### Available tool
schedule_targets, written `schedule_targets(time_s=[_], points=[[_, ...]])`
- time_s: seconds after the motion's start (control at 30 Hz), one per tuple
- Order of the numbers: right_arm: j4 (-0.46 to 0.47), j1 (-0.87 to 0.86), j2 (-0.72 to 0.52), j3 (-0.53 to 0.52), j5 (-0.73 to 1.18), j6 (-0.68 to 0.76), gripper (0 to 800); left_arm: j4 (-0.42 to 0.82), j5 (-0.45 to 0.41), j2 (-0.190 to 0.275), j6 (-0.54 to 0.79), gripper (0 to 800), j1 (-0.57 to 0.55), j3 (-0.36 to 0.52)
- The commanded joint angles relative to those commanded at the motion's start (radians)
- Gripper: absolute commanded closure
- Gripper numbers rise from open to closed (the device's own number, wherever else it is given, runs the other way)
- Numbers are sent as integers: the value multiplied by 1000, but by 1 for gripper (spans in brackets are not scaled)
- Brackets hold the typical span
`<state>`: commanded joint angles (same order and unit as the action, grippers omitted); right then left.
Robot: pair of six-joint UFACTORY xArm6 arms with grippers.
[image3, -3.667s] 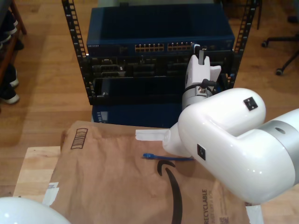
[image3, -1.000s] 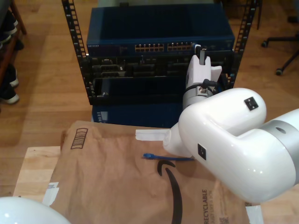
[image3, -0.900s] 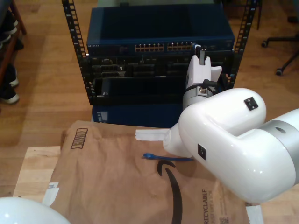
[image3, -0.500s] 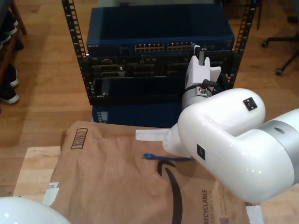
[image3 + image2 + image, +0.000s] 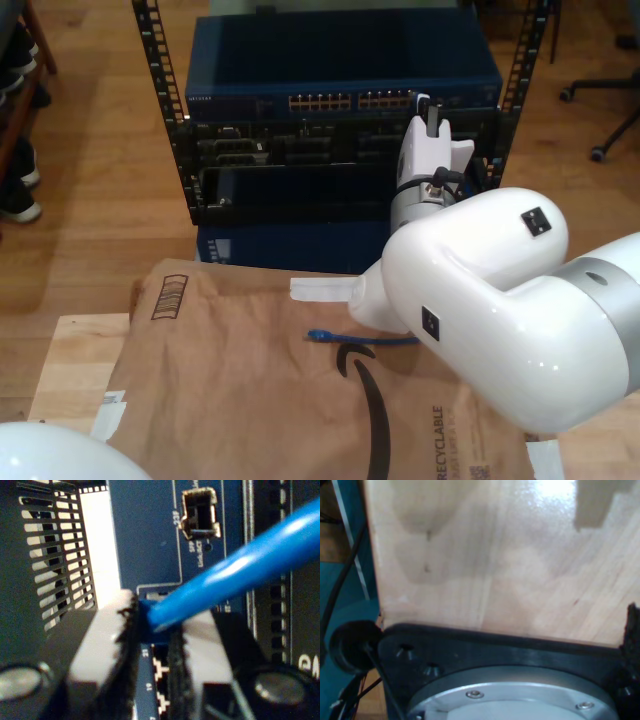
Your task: Grab the cable and plug it in
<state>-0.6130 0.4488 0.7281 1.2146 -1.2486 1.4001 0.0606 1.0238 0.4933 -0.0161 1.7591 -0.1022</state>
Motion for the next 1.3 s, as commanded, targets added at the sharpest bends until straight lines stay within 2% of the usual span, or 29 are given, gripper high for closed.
schedule_targets(time_s=[1.3], points=[[3, 3, -2, 11, 17, 2, 800, 0, 0, 2, 0, 0, -2, 0]])
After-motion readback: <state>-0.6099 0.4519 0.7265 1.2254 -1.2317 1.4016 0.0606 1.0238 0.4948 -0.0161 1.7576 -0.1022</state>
